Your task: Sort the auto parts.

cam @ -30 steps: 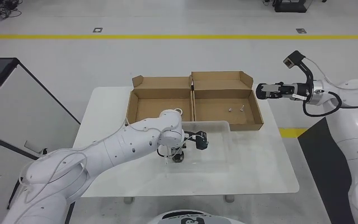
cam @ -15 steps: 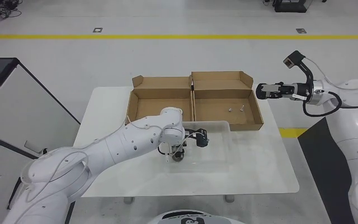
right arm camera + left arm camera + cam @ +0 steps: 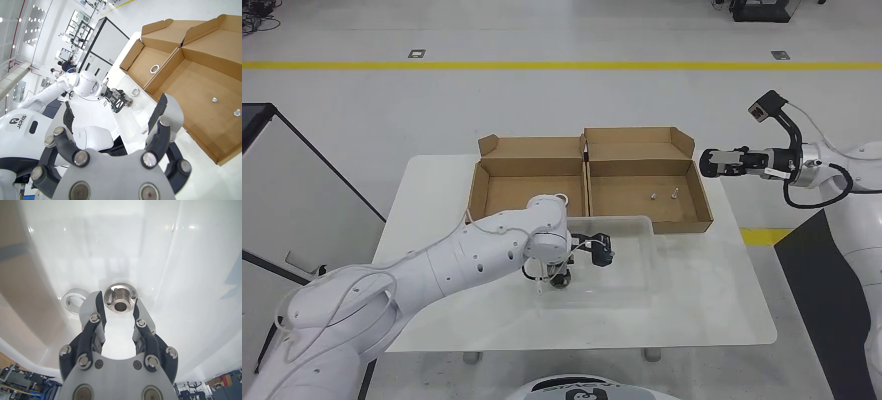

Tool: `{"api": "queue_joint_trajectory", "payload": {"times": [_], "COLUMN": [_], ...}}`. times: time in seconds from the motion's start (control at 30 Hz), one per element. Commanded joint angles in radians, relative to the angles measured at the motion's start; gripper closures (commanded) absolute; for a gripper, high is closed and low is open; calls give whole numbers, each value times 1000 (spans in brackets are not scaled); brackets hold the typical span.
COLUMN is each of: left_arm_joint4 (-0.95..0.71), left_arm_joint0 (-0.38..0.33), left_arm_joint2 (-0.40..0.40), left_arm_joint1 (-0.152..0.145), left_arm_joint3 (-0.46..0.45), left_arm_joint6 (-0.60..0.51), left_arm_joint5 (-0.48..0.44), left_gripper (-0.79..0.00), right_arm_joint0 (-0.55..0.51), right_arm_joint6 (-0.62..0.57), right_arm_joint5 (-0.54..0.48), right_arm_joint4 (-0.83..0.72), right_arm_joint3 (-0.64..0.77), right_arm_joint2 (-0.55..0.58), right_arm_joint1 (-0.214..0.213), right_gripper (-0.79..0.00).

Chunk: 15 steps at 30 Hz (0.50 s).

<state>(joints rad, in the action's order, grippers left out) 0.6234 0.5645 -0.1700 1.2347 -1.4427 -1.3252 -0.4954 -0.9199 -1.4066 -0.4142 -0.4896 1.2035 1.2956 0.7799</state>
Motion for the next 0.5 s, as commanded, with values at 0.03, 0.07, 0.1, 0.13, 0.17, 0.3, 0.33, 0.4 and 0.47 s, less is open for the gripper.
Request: {"api": "queue_joint_trajectory", "payload": {"times": [0.03,0.07,0.1,0.13,0.17,0.3,0.33,0.4,0.47], "left_arm_joint4": [-1,0,2,5,7,15,13,14,14], "left_arm_joint0": [3,4,6,8,11,16,16,17,16], "left_arm_joint2": [0,0,0,0,0,0,0,0,0], "left_arm_joint1": [-5,-6,-8,-8,-9,-8,-7,-7,-6], "left_arm_joint3": [-5,-6,-7,-7,-5,-2,1,4,7], "left_arm_joint6": [-1,-1,-1,1,1,6,8,9,10], "left_arm_joint5": [1,1,1,-1,-1,-6,-8,-9,-10], "left_gripper": [-388,-388,-385,-385,-385,-385,-382,-372,-372], "right_arm_joint0": [0,0,0,0,0,0,0,0,0], "right_arm_joint6": [0,0,0,0,0,0,0,0,0], "right_arm_joint5": [0,0,0,0,0,0,0,0,0], "right_arm_joint4": [0,0,0,0,0,0,0,0,0], "right_arm_joint3": [0,0,0,0,0,0,0,0,0], "right_arm_joint2": [0,0,0,0,0,0,0,0,0], "right_arm_joint1": [0,0,0,0,0,0,0,0,0], "right_gripper": [-785,-785,-785,-785,-785,-785,-785,-785,-785]}}
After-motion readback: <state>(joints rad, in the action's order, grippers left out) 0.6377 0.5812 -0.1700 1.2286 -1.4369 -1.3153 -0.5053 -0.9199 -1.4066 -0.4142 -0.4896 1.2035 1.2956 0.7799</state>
